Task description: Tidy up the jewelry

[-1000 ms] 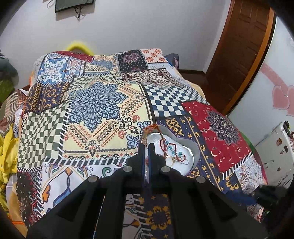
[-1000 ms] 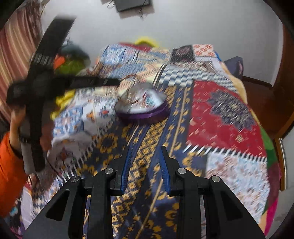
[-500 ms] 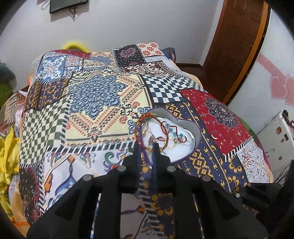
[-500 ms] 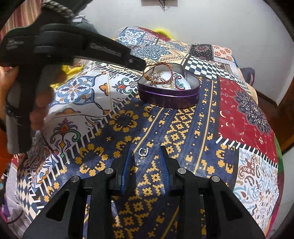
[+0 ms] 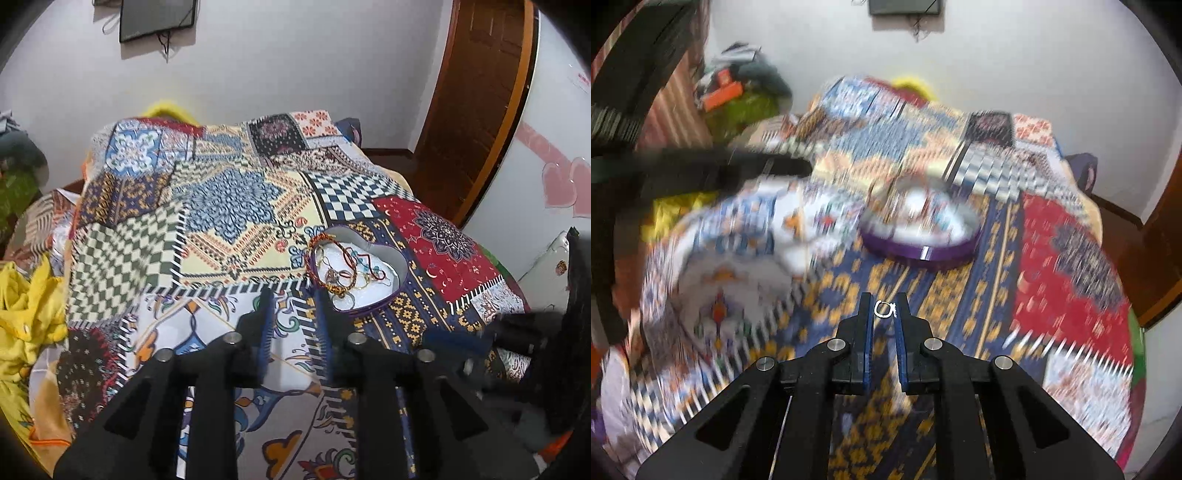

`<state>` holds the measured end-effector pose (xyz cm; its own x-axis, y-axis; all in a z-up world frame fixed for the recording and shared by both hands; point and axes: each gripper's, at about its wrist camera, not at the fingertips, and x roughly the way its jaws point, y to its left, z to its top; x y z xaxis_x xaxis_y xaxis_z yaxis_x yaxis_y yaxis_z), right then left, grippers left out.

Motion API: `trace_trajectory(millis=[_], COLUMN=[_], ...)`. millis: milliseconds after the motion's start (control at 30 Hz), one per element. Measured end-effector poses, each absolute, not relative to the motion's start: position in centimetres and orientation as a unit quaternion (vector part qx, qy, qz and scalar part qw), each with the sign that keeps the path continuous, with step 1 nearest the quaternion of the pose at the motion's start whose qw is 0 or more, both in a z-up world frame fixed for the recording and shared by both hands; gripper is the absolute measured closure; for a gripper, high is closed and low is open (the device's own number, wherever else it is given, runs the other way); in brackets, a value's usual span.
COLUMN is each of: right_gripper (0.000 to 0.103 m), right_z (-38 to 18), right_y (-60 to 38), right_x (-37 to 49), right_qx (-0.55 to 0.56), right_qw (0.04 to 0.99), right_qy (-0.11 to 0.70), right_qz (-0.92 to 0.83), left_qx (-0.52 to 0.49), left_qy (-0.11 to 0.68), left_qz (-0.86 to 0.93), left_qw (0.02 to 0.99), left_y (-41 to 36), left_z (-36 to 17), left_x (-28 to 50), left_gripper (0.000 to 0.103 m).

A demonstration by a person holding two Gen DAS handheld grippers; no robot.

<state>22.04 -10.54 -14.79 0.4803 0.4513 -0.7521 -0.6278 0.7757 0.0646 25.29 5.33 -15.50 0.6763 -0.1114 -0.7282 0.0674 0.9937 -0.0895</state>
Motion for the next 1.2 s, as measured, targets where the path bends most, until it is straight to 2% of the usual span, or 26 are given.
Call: trace_trajectory(millis=[233, 533, 733, 833, 933, 967, 1000, 1200], right_gripper=[0.093, 0.092, 0.091, 0.09, 0.081, 0.074, 0.066, 0.048], right_z=[-13.3, -14.1, -10.4, -6.8, -2.3, -1.0, 0.4, 6.2], right_y=[-8.9, -8.4, -10.2, -11.7, -13.5, -14.0, -14.8, -17.7], right_x=[26.1, 28.1, 25.8, 23.5, 20.2, 19.2, 17.9, 10.8], right_qx=[-0.091, -0.091, -0.075, -0.06, -0.046, -0.038, -0.029, 0.001], right_qw=[0.869, 0.851, 0.871, 0.887, 0.909, 0.916, 0.923, 0.949], right_qy=[0.385, 0.429, 0.391, 0.352, 0.291, 0.272, 0.248, 0.139], right_qz=[0.298, 0.29, 0.288, 0.293, 0.293, 0.294, 0.294, 0.284], left_qx=[-0.033, -0.036, -0.027, -0.019, -0.02, -0.023, -0.024, -0.01], left_qy=[0.393, 0.391, 0.35, 0.316, 0.278, 0.262, 0.25, 0.153], left_qz=[-0.052, -0.049, -0.049, -0.048, -0.052, -0.056, -0.058, -0.052], left_qw=[0.918, 0.918, 0.935, 0.947, 0.959, 0.963, 0.966, 0.987], left_y=[5.9, 6.3, 5.3, 4.6, 3.9, 3.6, 3.4, 1.7], left_z=[-15.5, -15.5, -12.0, -9.2, -6.1, -4.8, -3.9, 1.5], left_x=[25.2, 24.7, 22.4, 20.4, 18.1, 17.0, 16.3, 9.7], left_gripper=[0.075, 0.075, 0.075, 0.075, 0.075, 0.075, 0.072, 0.055])
